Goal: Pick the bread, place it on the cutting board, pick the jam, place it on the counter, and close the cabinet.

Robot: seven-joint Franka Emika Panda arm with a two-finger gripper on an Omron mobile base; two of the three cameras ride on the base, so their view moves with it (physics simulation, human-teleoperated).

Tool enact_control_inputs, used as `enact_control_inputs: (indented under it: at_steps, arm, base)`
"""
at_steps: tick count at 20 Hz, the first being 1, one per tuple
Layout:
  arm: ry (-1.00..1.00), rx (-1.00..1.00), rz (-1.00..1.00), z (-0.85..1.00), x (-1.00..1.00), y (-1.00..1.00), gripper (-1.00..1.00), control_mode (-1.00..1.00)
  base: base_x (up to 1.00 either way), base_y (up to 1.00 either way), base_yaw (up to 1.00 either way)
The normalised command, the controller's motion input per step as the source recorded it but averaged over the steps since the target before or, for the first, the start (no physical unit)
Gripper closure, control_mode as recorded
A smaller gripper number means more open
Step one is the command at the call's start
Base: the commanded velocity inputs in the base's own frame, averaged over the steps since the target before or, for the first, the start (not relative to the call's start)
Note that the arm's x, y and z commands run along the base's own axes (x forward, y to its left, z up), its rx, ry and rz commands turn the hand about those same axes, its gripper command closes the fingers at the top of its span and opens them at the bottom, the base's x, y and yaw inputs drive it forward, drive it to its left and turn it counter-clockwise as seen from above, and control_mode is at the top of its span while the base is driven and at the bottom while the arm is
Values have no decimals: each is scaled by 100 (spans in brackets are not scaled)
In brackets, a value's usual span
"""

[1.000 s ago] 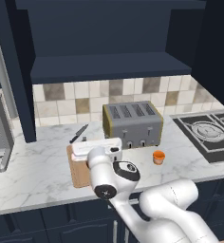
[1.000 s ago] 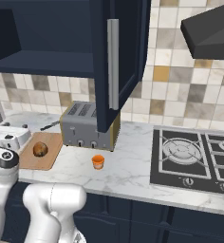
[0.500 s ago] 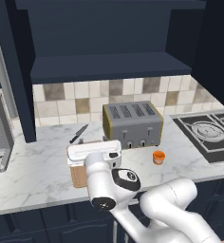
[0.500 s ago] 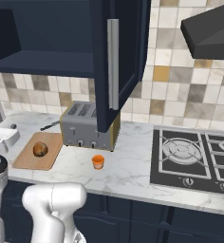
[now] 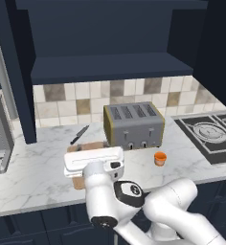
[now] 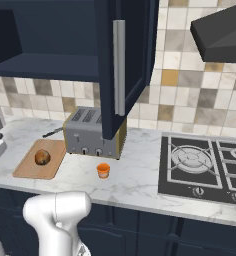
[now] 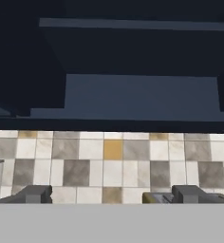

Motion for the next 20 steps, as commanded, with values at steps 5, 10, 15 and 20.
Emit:
enact_control_inputs:
  at_steps: [5, 10, 15, 20]
  arm:
    - [-5, 0, 0, 14, -43, 16, -100, -100]
    - [-4, 0, 0, 8, -11, 20, -100, -100]
    - [-3, 0, 0, 3, -2, 24, -100, -100]
    - [-6, 0, 2, 2, 0, 27, -100, -100]
  base:
    - [0, 0, 0]
    - [0, 0, 0]
    - [0, 0, 0]
    - [0, 0, 0]
